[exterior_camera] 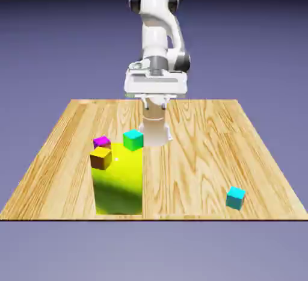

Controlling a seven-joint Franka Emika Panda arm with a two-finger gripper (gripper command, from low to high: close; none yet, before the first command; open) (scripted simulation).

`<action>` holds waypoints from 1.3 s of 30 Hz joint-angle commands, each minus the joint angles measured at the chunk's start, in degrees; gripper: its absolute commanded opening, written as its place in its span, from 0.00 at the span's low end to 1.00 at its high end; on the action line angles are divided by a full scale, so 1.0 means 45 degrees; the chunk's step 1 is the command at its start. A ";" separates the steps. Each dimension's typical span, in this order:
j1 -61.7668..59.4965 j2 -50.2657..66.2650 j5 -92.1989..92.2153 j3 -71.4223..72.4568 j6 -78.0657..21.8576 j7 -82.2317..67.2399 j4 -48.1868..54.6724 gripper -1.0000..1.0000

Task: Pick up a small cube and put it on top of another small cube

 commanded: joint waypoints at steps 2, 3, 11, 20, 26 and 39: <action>0.0193 0.0923 -0.0331 0.0301 -0.0908 -0.0041 0.0843 0.50; 0.0289 0.1385 -0.0496 0.0452 -0.1361 -0.0062 0.1264 0.50; 0.1061 0.5076 -0.1820 0.1656 -0.4990 -0.0228 0.4635 0.50; 0.1928 0.9229 -0.3308 0.3010 -0.9073 -0.0414 0.8426 0.50; 0.2507 1.1998 -0.4301 0.3913 -1.1795 -0.0539 1.0954 0.50; 0.3453 1.7117 -0.6231 0.5409 -1.6085 -0.0633 1.5059 0.50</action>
